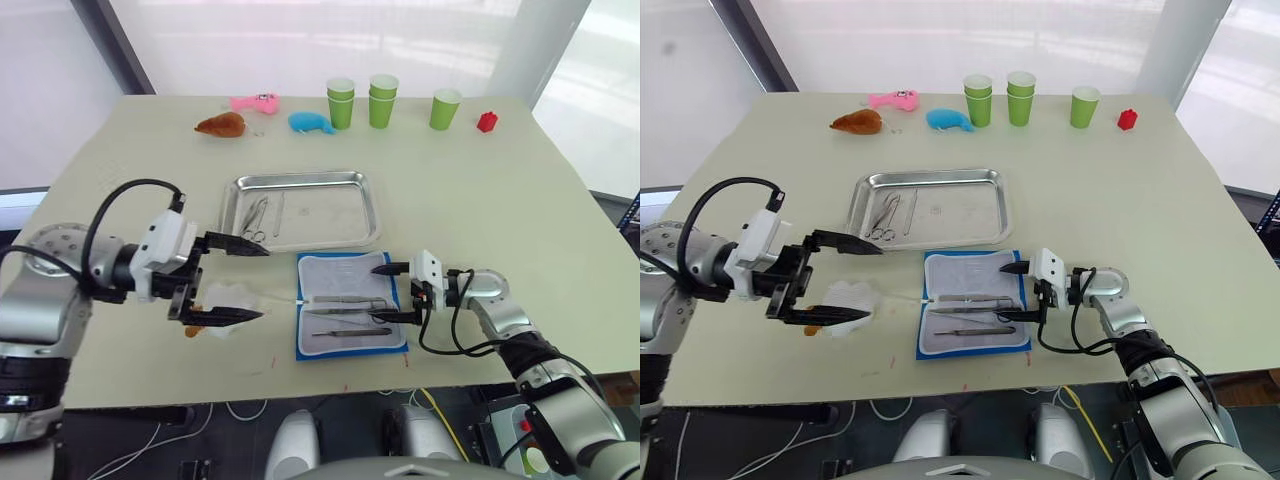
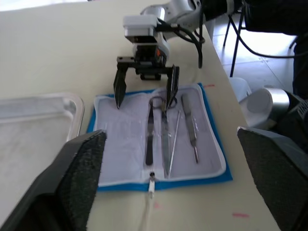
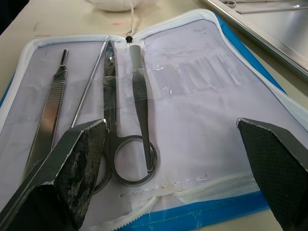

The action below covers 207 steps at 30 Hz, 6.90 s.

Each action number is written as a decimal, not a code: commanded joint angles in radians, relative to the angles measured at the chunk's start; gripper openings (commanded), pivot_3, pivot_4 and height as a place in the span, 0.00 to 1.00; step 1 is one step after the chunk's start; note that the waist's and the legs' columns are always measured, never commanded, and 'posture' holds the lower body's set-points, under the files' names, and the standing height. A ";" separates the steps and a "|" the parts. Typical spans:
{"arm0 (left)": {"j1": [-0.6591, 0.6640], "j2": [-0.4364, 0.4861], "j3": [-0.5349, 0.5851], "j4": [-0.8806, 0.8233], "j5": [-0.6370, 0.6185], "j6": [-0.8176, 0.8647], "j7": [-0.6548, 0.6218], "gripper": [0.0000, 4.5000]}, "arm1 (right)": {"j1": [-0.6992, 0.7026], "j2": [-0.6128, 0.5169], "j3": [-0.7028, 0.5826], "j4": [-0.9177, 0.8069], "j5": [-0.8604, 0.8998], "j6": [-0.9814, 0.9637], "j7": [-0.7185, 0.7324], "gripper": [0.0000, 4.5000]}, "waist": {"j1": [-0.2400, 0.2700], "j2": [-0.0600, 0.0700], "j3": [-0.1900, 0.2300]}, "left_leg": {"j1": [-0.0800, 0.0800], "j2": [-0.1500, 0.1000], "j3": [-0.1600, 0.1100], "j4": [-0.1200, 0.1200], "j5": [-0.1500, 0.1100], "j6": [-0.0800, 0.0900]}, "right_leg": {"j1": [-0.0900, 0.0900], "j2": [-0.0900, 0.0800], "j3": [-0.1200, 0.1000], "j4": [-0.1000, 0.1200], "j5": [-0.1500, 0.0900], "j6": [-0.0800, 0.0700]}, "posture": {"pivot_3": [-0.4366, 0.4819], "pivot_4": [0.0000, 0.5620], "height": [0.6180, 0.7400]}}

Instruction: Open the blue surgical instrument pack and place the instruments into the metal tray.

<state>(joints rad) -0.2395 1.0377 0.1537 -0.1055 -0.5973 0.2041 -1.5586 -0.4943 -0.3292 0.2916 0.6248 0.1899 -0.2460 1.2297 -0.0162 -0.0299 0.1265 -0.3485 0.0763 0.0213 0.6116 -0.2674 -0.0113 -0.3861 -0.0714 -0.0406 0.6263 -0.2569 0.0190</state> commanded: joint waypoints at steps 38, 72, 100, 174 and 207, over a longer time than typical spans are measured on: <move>-0.189 -0.216 -0.241 0.172 0.191 -0.180 0.019 0.99 | 0.050 -0.036 0.023 0.242 -0.112 -0.023 0.107 1.00 | 0.015 -0.002 0.000 | -0.013 -0.004 0.004 0.006 0.001 0.001 | -0.007 0.011 -0.003 0.000 0.001 -0.002 | 0.48 0.27 1.00; -0.376 -0.470 -0.434 0.740 0.520 -0.578 0.016 0.50 | 0.051 -0.033 0.017 0.242 -0.107 -0.025 0.105 1.00 | 0.018 -0.001 -0.002 | -0.012 -0.003 0.000 0.014 0.001 0.002 | 0.000 0.022 0.007 0.002 0.003 -0.004 | 0.48 0.27 1.00; -0.384 -0.333 -0.412 0.403 0.487 -0.270 0.034 0.01 | 0.052 -0.020 0.021 0.245 -0.107 -0.022 0.108 1.00 | 0.021 0.003 -0.003 | -0.012 -0.003 -0.001 0.019 0.000 0.002 | -0.001 0.023 0.008 0.009 0.002 -0.004 | 0.48 0.27 1.00; -0.363 -0.957 -0.042 0.234 0.511 0.560 1.609 0.01 | 0.049 -0.029 0.018 0.240 -0.113 -0.025 0.112 1.00 | 0.027 -0.005 -0.004 | -0.003 -0.004 -0.002 0.023 0.000 0.002 | 0.009 0.024 0.011 0.014 0.005 0.000 | 0.48 0.27 1.00; -0.352 -0.883 -0.100 0.038 0.470 0.524 1.480 0.45 | 0.065 -0.030 0.017 0.223 -0.108 -0.022 0.107 1.00 | 0.027 -0.004 -0.003 | -0.004 -0.004 -0.002 0.023 0.000 0.001 | 0.009 0.023 0.011 0.014 0.005 0.000 | 0.48 0.27 1.00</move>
<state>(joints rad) -0.5874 0.1446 0.0638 -0.0079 -0.1159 0.7551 -0.0399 -0.5299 -0.3338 0.2389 0.7337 0.1907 -0.3168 1.3381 0.0104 -0.0335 0.1233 -0.3522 0.0719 0.0192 0.6347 -0.2671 -0.0102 -0.3777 -0.0482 -0.0300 0.6398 -0.2522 0.0191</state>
